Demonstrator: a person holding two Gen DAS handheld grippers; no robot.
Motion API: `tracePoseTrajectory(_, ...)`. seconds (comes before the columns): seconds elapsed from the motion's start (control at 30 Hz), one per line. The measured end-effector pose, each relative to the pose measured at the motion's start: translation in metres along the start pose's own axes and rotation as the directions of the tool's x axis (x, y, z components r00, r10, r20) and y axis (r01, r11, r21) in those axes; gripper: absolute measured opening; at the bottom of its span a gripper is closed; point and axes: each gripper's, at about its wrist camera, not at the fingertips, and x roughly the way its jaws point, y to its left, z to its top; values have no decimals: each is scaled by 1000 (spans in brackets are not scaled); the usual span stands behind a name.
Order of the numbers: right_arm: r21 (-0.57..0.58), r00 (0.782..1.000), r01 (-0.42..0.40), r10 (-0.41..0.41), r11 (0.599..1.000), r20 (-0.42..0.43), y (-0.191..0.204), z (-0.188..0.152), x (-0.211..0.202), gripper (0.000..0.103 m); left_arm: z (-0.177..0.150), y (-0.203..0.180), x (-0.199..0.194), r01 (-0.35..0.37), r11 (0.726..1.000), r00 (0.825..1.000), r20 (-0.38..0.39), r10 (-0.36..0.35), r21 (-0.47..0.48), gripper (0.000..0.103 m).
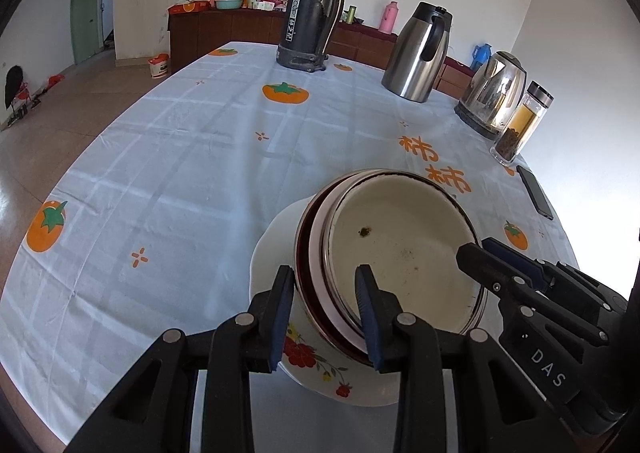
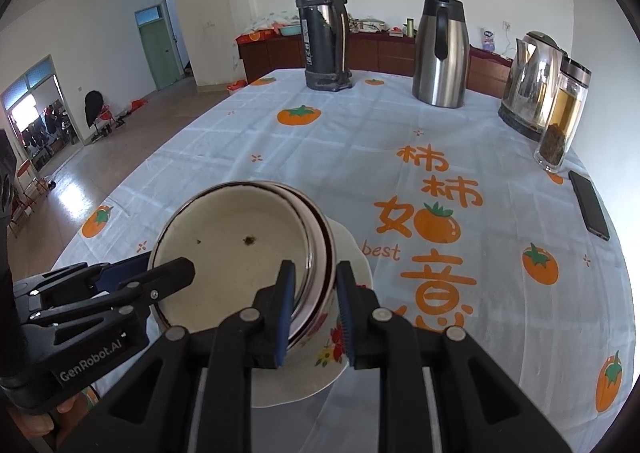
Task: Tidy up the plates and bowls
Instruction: 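Lower the nested bowl stack onto the red-flower plates with both grippers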
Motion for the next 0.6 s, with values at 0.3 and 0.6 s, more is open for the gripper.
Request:
tracePoseTrajectory(0.3, 0, 1000, 3, -3, 1000, -14, 1, 1, 3, 21, 0, 0, 4, -4, 1000, 1000, -10, 4, 3, 34)
tracePoseTrajectory(0.6, 2, 1000, -3, 3, 1000, -16, 1, 0, 5, 21, 1, 0, 3, -5, 1000, 1000, -5, 5, 2, 34)
